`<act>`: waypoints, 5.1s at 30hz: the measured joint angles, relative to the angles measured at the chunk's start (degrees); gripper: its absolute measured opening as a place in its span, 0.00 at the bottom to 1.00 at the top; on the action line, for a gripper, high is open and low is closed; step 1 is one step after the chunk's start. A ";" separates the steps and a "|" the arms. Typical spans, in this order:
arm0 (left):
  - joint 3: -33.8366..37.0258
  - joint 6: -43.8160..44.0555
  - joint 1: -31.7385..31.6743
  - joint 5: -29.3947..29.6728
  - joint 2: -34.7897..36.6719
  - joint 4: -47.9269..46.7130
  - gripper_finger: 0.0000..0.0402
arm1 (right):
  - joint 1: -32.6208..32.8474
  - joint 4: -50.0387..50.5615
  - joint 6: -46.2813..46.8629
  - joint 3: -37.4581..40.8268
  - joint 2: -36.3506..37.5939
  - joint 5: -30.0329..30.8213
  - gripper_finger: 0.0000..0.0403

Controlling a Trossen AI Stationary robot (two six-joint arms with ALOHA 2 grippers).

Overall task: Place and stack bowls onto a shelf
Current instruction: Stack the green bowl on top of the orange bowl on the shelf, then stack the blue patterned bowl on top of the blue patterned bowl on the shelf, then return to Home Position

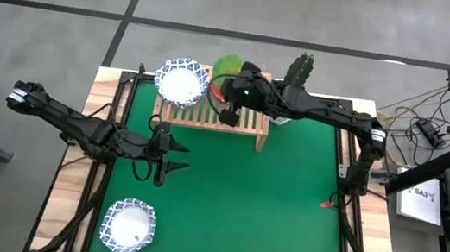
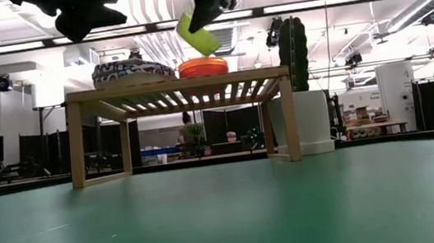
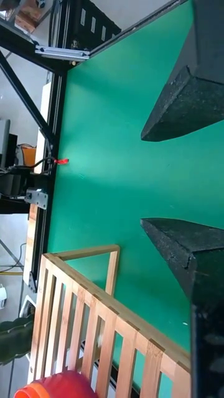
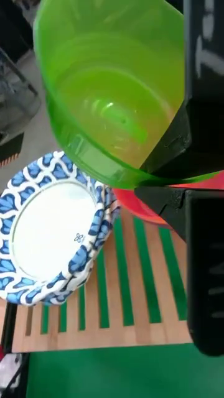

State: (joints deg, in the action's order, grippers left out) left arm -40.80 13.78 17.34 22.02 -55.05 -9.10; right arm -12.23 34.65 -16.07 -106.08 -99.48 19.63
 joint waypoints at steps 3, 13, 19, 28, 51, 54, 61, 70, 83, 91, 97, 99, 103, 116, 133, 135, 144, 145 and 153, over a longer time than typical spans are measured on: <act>0.00 0.00 0.00 0.00 0.00 -0.04 0.49 | -0.74 1.01 0.24 -2.23 -1.62 -2.12 0.05; 0.11 0.02 0.00 0.00 -0.02 -0.13 0.49 | -2.06 6.81 4.19 -7.57 -6.53 -1.61 0.24; 0.11 0.28 0.00 -0.02 -0.02 -0.27 0.49 | -1.86 7.54 5.98 -7.87 -4.96 -1.65 0.26; 0.24 10.05 0.93 -0.04 -1.20 -2.64 0.49 | 5.91 12.78 9.87 -0.53 4.53 -2.05 0.24; -28.12 61.79 21.70 -14.94 -34.75 -38.97 0.40 | 31.87 -32.01 16.24 54.79 33.52 -1.59 0.24; -35.29 67.22 23.44 -19.57 -40.17 -48.22 0.40 | 31.85 -35.43 17.22 58.39 34.79 -1.49 0.24; -43.45 77.72 27.14 -21.56 -48.26 -53.81 0.47 | 31.95 -37.13 19.11 61.16 35.99 -1.60 0.24; -43.13 86.82 30.69 -22.69 -55.52 -52.37 0.47 | 33.62 -37.18 19.10 61.22 35.61 -1.61 0.24; -45.72 79.17 31.12 -25.51 -61.05 -54.70 0.08 | 38.79 -37.08 20.69 61.22 35.61 -1.63 0.24; -63.26 61.66 30.99 -18.82 -60.98 -75.64 0.01 | 40.85 -37.08 20.65 61.22 35.61 -1.59 0.24; -80.37 34.30 30.67 5.21 -60.83 -80.98 0.00 | 41.62 -36.96 20.63 61.22 35.61 -1.57 0.24; -84.19 24.88 29.58 13.52 -59.91 -80.75 0.00 | 41.75 -36.92 20.66 61.22 35.58 -1.58 0.24; -90.43 10.99 24.14 24.35 -57.50 -80.92 0.00 | 41.75 -36.54 21.70 61.22 35.58 -1.57 0.24; -90.32 0.09 -13.93 13.86 -47.11 -81.00 0.00 | 41.75 -36.62 22.66 61.28 35.58 -1.54 0.24; -80.60 -1.27 -36.26 3.13 -47.06 -80.91 0.01 | 41.73 -36.56 23.10 61.37 35.58 -1.56 0.24; -79.59 -1.22 -36.26 3.98 -47.06 -80.94 0.05 | 41.73 -36.57 23.05 61.37 35.58 -1.57 0.24; -75.89 -1.97 -36.29 4.50 -47.06 -80.93 0.32 | 41.73 -36.58 23.71 61.37 35.58 -1.57 0.24; -75.89 -1.97 -36.19 4.50 -47.06 -80.90 0.35 | 41.73 -36.56 23.79 61.37 35.58 -1.57 0.24; -80.08 -4.21 -32.98 4.44 -44.43 -80.96 0.50 | 41.73 -35.20 26.26 61.37 35.58 -1.57 0.24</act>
State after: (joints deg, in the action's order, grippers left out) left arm -120.88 9.57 -15.64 26.46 -99.48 -90.06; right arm 29.50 -0.55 10.19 -44.71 -63.90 18.06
